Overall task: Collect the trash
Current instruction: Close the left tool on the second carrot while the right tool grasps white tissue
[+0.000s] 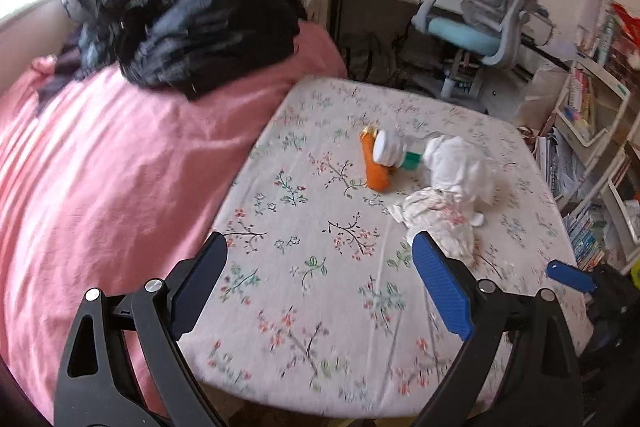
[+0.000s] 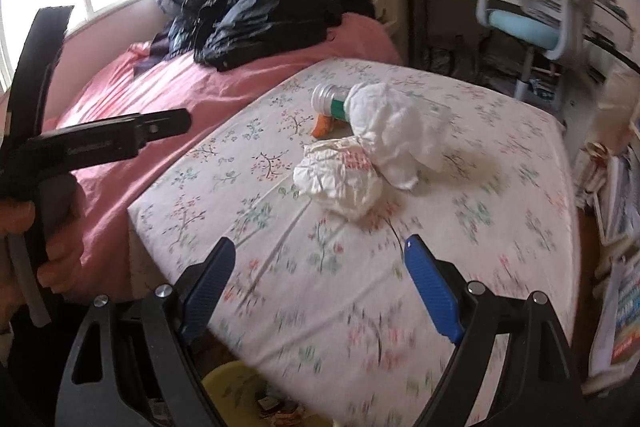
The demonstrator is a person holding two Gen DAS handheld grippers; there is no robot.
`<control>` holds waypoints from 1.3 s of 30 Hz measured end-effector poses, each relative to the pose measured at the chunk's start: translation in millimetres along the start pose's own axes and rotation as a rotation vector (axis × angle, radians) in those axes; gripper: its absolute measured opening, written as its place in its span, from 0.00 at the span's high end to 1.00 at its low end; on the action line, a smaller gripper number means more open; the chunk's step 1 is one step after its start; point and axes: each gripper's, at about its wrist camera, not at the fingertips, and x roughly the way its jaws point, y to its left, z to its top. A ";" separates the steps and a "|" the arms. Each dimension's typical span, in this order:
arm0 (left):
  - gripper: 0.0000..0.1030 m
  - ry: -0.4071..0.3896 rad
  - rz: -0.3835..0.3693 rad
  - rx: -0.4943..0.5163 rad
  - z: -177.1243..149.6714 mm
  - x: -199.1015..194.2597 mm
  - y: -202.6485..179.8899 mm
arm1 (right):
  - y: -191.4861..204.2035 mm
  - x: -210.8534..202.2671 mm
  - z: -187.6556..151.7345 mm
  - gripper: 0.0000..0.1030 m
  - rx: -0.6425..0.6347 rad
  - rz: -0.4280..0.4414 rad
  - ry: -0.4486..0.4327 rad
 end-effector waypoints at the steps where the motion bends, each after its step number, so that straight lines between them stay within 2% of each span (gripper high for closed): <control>1: 0.12 0.003 0.003 -0.008 4.1 6.6 0.9 | -1.1 9.7 4.1 0.20 -0.008 0.002 0.008; 7: 0.12 0.080 -0.002 -0.008 17.9 59.2 -5.5 | -11.3 51.8 21.0 0.20 0.010 0.014 0.040; 10: 0.12 0.085 -0.003 0.015 23.8 72.8 -14.4 | -16.9 62.8 29.8 0.20 0.016 0.007 0.042; 14: 0.12 0.065 -0.021 0.050 35.3 81.8 -23.6 | -28.0 55.6 45.3 0.20 0.047 -0.006 -0.027; 16: 0.12 0.089 -0.029 0.061 38.2 93.6 -28.0 | -34.4 55.5 52.8 0.20 0.048 -0.044 -0.048; 18: 0.13 0.110 -0.030 0.079 41.6 108.6 -34.1 | -44.1 59.8 56.8 0.20 0.093 -0.037 -0.049; 23: 0.13 0.133 -0.009 0.145 46.9 139.0 -50.9 | -51.3 72.0 58.9 0.33 0.170 0.007 0.028; 24: 0.13 0.135 -0.006 0.150 47.6 144.4 -52.2 | -49.5 71.3 57.0 0.38 0.174 0.012 0.036; 30: 0.13 0.145 0.010 0.126 62.1 173.4 -48.5 | -42.1 86.5 48.6 0.39 0.164 0.064 0.117; 33: 0.23 0.142 -0.009 0.139 65.0 181.2 -49.0 | -35.0 93.0 46.7 0.38 0.145 0.103 0.124; 34: 0.35 0.143 -0.017 0.149 64.9 182.9 -49.4 | -31.1 96.5 46.2 0.37 0.127 0.101 0.129; 35: 0.44 0.152 -0.030 0.167 64.6 185.8 -50.8 | -27.9 99.0 45.0 0.37 0.114 0.097 0.135; 36: 0.61 0.163 -0.035 0.177 64.0 187.8 -51.1 | -23.6 102.8 43.1 0.38 0.101 0.099 0.148; 37: 0.72 0.168 -0.057 0.173 63.5 187.3 -49.7 | -20.6 103.9 42.1 0.39 0.094 0.101 0.154; 38: 0.80 0.170 -0.068 0.166 63.8 186.4 -48.0 | -17.9 103.2 41.4 0.45 0.084 0.098 0.150; 39: 0.87 0.177 -0.068 0.160 64.2 185.6 -45.1 | -15.8 102.3 41.3 0.59 0.074 0.105 0.152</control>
